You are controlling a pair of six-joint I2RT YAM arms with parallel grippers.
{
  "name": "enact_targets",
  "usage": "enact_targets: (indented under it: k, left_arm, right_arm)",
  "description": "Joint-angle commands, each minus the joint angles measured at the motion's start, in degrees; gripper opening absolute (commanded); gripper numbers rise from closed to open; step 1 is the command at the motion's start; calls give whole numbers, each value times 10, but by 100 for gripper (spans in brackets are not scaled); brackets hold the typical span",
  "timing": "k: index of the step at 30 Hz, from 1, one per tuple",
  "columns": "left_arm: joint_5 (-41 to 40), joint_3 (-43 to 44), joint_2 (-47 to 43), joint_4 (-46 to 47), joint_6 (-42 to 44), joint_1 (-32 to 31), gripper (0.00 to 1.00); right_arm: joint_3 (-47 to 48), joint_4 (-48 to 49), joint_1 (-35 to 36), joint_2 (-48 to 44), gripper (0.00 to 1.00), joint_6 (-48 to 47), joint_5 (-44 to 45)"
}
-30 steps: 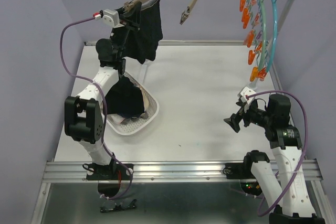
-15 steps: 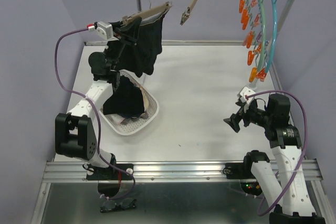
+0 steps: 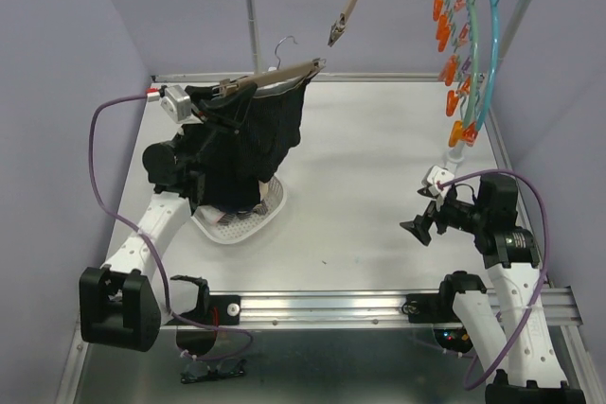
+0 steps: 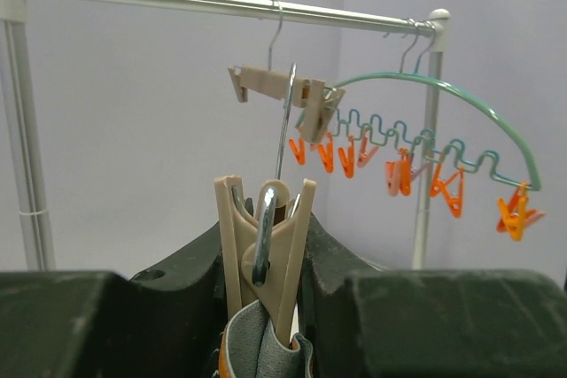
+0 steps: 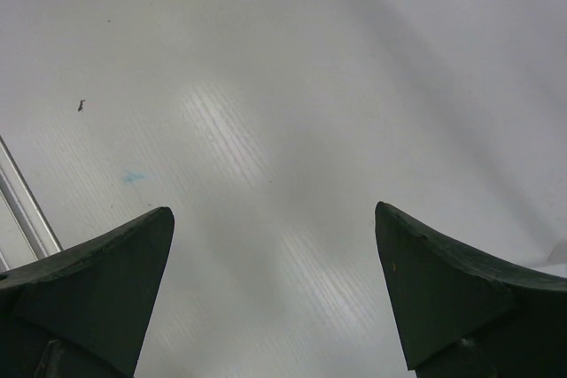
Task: Remove the underwear clipped to the hanger
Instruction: Remove the underwear from the hanger.
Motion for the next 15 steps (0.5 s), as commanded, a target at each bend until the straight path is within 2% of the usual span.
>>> enact_targets:
  k: [1, 8, 12, 15]
  left_arm:
    - [40, -22, -62, 147, -21, 2, 0]
    - [98, -74, -117, 89, -61, -6, 0]
    - [126, -88, -113, 81, -82, -36, 0]
    - [137, -90, -105, 61, -66, -85, 0]
  right_arm:
    - [-2, 10, -4, -3, 100, -13, -16]
    - [-2, 7, -3, 7, 100, -25, -28]
    - [-4, 4, -4, 11, 100, -61, -67]
    - [9, 4, -4, 21, 100, -73, -89]
